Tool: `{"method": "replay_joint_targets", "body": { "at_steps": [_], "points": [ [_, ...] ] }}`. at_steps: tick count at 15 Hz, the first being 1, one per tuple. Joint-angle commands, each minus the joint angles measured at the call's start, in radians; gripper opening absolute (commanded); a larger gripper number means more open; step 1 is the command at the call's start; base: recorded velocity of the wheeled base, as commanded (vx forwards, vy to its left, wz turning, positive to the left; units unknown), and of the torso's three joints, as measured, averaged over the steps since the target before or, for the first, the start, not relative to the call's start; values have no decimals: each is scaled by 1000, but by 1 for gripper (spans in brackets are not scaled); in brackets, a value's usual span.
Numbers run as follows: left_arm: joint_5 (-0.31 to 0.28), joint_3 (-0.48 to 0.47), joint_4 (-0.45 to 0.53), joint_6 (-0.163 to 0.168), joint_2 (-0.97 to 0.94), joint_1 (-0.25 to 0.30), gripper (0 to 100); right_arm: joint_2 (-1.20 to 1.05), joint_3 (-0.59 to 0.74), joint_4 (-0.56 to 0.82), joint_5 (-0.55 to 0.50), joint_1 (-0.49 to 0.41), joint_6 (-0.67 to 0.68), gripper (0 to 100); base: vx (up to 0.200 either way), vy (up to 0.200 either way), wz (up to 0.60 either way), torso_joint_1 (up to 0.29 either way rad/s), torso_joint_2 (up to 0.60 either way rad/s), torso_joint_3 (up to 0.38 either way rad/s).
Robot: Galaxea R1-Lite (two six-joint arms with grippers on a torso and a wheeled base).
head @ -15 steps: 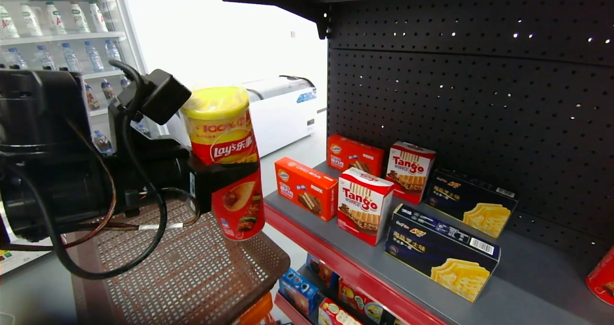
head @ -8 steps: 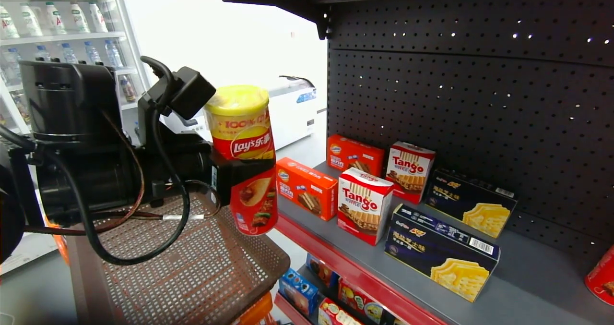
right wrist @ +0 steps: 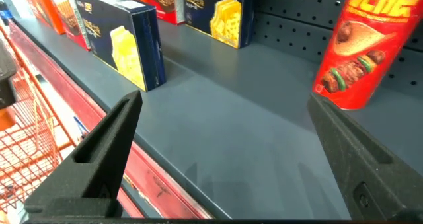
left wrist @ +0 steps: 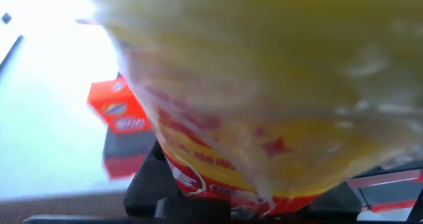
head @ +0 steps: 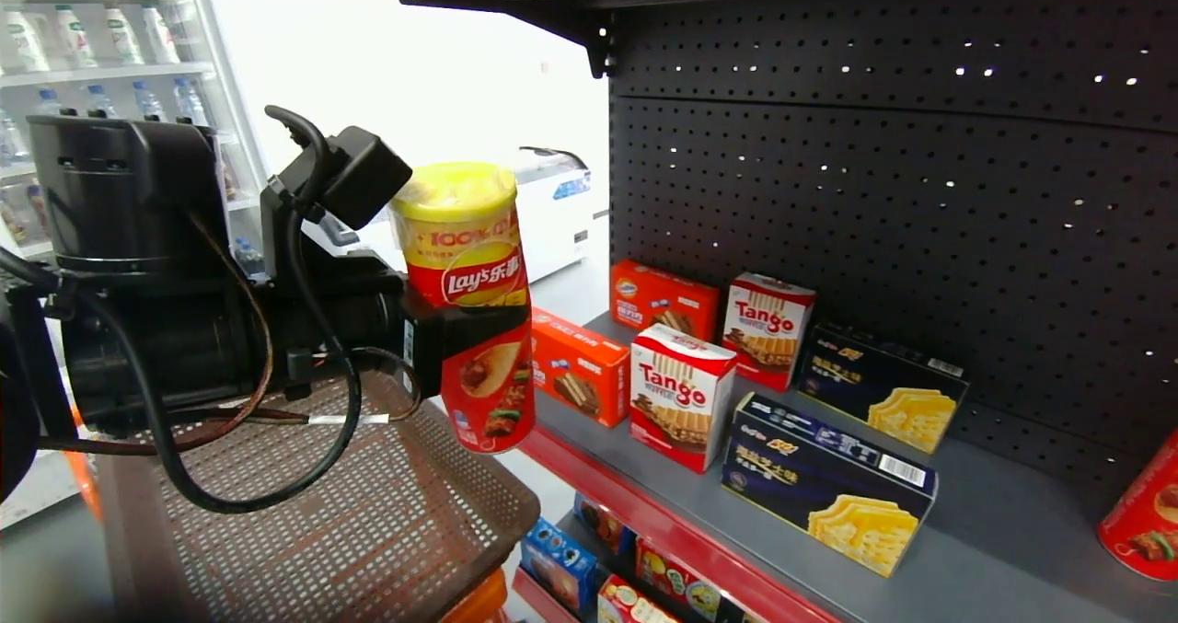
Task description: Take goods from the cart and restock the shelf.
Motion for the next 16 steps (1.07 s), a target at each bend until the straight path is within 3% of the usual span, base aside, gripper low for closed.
{"method": "replay_joint_targets", "body": {
  "at_steps": [1,6,8,11,14,16],
  "points": [
    [0,-1,1,0,-14,-3,0,2,0,1,1,0,0,100,0,0,-600,2,2,2],
    [0,4,3,-3,-55,-46,0,2,0,1,0,0,0,100,0,0,-600,3,0,3],
    [1,2,4,-39,-85,-81,0,2,0,1,0,0,0,100,0,0,-600,2,0,2],
    [6,-1,72,-42,-138,-116,0,2,0,1,0,0,0,100,0,0,-600,1,4,1],
    [8,4,93,-42,-149,-121,0,2,0,1,0,0,0,100,0,0,-600,4,1,4],
    [9,4,92,-42,-147,-119,0,2,0,1,0,0,0,100,0,0,0,0,0,0]
  ]
}}
